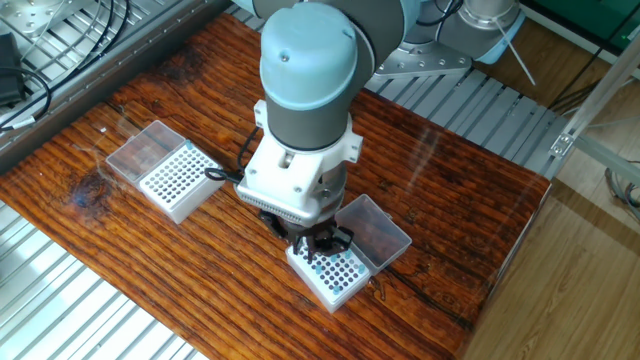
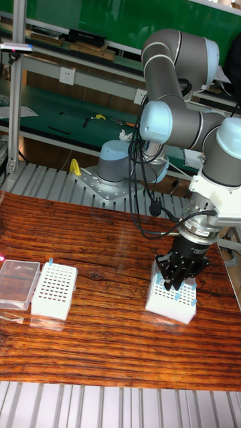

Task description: Transfer all medium pipette tips from one holder to another

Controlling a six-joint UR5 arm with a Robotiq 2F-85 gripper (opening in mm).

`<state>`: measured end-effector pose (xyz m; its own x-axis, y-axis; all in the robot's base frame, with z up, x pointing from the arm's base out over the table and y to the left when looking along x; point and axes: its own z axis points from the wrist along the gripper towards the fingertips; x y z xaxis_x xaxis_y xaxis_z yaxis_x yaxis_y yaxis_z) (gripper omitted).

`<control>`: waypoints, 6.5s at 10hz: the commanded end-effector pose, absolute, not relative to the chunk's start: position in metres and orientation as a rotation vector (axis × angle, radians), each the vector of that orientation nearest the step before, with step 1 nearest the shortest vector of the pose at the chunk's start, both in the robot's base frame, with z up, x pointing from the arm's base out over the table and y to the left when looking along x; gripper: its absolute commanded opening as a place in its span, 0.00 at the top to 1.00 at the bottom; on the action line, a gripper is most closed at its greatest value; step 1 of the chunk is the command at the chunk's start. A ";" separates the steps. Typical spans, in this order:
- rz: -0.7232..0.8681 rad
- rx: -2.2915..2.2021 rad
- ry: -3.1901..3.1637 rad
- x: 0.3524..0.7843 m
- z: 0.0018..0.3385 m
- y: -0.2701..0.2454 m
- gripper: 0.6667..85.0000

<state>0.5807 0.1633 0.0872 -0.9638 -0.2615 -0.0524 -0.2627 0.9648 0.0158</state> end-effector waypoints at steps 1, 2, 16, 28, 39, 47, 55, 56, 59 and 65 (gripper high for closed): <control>0.066 -0.407 3.068 0.576 0.081 0.162 0.70; 0.074 -0.393 3.084 0.571 0.080 0.164 0.70; 0.073 -0.349 3.079 0.563 0.066 0.173 0.73; 0.049 -0.325 3.094 0.560 0.069 0.170 0.89; 0.105 -0.334 3.145 0.563 0.125 0.173 0.90; -0.021 -0.470 3.108 0.574 0.196 0.106 0.91; -0.052 -0.406 3.103 0.570 0.195 0.069 0.90; -0.106 -0.318 3.097 0.574 0.196 0.061 0.93; -0.083 -0.333 3.124 0.573 0.196 0.050 0.95; -0.088 -0.695 3.067 0.579 0.161 -0.067 0.94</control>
